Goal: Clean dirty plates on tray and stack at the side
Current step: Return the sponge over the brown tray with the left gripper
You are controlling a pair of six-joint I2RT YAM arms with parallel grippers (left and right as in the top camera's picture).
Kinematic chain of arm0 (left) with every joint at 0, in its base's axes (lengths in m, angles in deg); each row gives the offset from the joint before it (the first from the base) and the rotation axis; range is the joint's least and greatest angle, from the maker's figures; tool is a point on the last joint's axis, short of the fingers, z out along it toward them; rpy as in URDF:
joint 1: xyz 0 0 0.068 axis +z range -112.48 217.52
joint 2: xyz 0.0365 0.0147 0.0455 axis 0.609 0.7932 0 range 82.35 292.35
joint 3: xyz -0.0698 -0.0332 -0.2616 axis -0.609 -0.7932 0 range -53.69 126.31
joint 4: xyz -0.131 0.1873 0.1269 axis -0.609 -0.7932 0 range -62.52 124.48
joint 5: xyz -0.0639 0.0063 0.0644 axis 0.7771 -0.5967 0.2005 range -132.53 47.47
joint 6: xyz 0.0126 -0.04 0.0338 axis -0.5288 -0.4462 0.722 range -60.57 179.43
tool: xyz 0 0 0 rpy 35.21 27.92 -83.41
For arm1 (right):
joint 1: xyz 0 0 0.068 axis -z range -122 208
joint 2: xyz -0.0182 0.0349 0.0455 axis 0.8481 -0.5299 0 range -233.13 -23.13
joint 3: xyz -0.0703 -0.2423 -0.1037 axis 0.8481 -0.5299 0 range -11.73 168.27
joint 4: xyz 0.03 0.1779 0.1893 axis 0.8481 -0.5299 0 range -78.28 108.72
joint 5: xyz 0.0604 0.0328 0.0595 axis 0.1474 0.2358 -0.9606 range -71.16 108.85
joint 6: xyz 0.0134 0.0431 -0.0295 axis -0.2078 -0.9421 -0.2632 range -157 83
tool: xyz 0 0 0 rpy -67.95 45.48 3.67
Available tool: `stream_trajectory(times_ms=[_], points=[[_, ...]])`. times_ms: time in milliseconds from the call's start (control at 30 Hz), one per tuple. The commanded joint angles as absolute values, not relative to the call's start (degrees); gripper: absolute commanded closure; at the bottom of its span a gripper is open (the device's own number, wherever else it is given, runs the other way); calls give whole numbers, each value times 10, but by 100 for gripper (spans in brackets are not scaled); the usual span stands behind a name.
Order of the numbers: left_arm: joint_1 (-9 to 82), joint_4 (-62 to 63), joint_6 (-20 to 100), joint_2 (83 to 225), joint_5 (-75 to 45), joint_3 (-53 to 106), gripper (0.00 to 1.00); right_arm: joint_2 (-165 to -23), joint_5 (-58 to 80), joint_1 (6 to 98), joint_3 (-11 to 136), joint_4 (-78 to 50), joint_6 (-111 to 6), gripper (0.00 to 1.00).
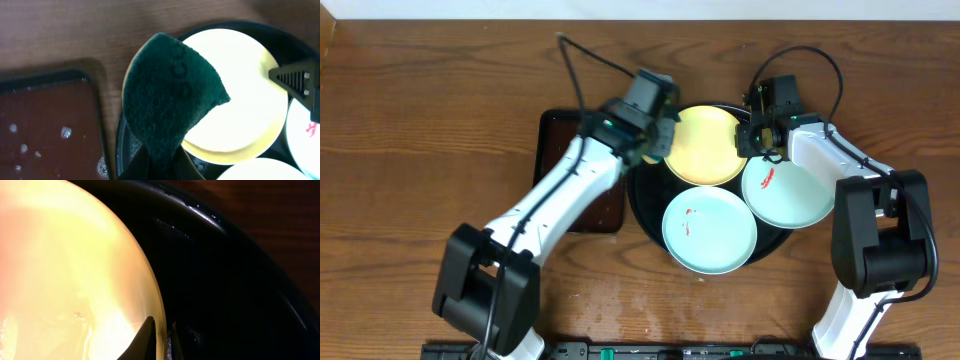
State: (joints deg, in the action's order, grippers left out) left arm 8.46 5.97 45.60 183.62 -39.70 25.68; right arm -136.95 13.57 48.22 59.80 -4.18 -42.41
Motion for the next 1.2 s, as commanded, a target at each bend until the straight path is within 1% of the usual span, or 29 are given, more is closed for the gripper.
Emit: stream_trajectory(times_ms=[0,67,133,267,433,567,633,667,700,1000,1167], points=[[123,57,426,1836,-273,261,93,-1358,139,478,604,-42,-421,90],[149,53,426,1836,-220,261,92,-1358,139,478,604,-41,-421,91],[168,42,426,1836,-199,261,92,-1358,139,478,604,-41,-421,91],[195,-1,428,1836,-200,261,92,-1358,139,478,604,-41,-421,95],[215,-48,444,1836,-201,261,93,-1358,139,478,600,-37,-421,94],[217,-56,460,1836,-202,261,92,-1358,139,478,589,-23,-421,93],[217,-56,461,1836,-222,261,92,-1358,139,478,588,-21,-421,95],[217,-56,460,1836,-235,261,92,-1358,139,478,588,-20,-421,98],[218,-56,460,1836,-253,261,93,-1358,139,478,588,-20,-422,99],[218,-64,460,1836,-356,261,93,-1328,137,478,589,-10,-427,99],[228,-67,460,1836,-360,261,92,-1286,150,478,589,-8,-418,99]])
